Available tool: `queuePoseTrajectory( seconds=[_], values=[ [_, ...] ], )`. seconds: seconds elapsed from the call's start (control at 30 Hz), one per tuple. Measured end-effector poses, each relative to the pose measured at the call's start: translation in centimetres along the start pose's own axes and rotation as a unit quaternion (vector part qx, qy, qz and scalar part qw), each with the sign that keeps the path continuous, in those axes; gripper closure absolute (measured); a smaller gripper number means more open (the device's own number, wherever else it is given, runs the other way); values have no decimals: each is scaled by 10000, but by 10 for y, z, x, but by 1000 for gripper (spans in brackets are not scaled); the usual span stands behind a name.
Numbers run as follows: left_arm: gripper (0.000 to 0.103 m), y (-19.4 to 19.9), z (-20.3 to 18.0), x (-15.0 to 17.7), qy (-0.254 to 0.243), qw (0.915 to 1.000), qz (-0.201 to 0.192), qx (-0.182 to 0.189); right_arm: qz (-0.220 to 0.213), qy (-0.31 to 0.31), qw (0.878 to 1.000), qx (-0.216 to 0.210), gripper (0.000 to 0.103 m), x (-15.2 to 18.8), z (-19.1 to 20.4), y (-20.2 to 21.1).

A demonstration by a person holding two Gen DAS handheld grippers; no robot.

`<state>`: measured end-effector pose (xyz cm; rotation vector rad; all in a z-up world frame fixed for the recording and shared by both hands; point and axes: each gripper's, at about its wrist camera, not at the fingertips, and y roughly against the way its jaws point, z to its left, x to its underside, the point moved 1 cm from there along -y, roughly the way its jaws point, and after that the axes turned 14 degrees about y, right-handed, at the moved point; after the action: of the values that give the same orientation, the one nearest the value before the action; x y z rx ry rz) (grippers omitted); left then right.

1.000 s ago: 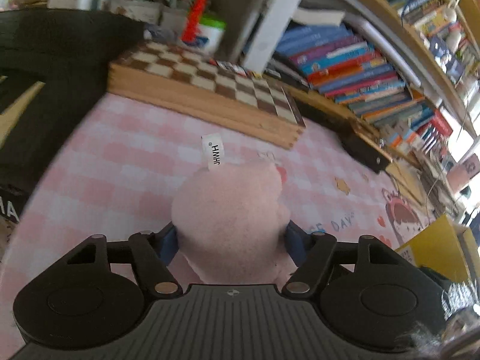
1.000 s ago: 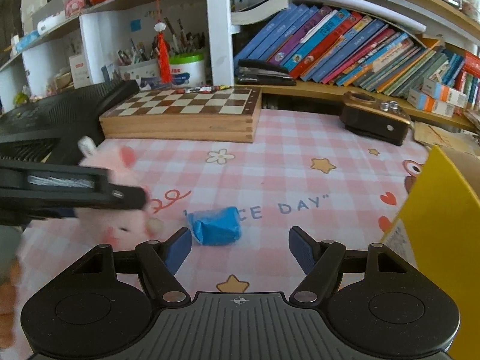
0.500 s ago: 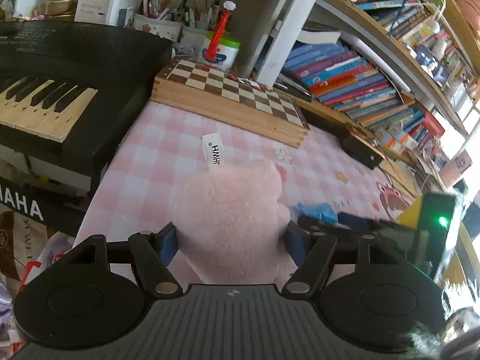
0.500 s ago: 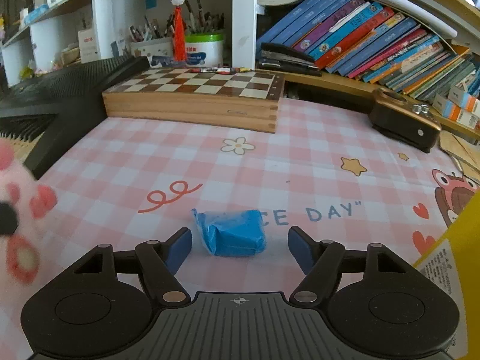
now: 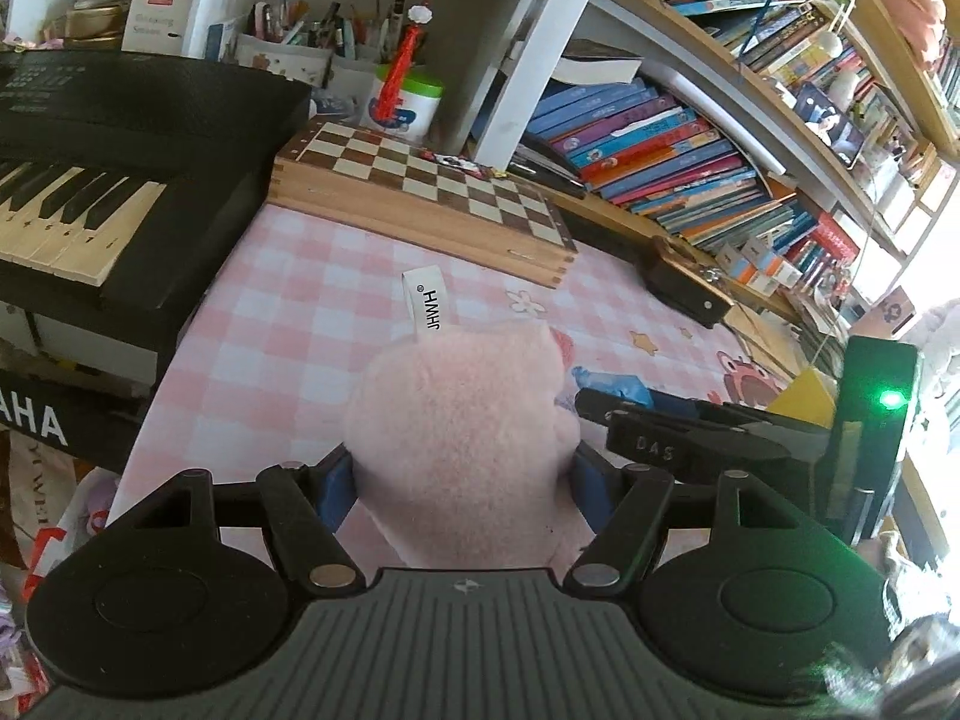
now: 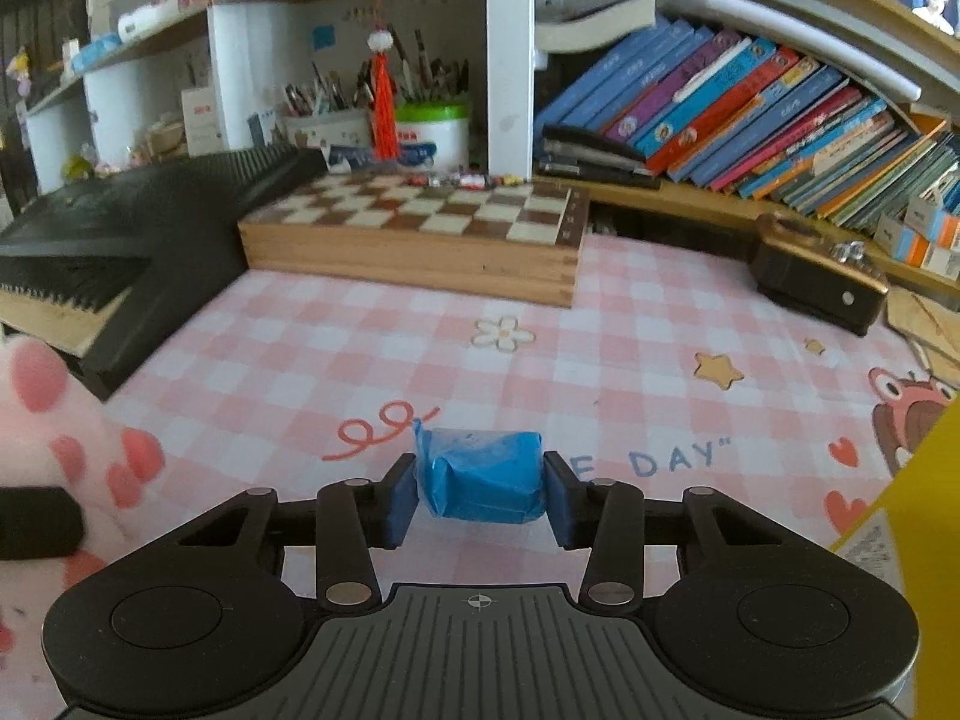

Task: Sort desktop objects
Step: 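Carry the pink pig and blue object together toward the yellow box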

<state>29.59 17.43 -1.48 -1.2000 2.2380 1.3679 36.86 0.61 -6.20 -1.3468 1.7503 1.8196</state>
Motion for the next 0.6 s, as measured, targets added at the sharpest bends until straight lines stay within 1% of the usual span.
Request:
queuePoseTrajectory(
  seconds=[0.17, 0.33, 0.47, 0.6],
  values=[
    [35, 11, -5, 1, 24, 9999, -40, 136, -152, -140, 9998, -21, 60, -5, -5, 23],
    [35, 27, -12, 0, 175, 9992, -140, 324, -331, -262, 9991, -53, 60, -13, -11, 47],
    [35, 40, -19, 1, 144, 9988, -170, 430, -435, -268, 9987, -71, 60, -15, -12, 69],
    [35, 52, -24, 7, 56, 9985, -119, 522, -466, -172, 9988, -38, 60, -9, -6, 91]
  ],
)
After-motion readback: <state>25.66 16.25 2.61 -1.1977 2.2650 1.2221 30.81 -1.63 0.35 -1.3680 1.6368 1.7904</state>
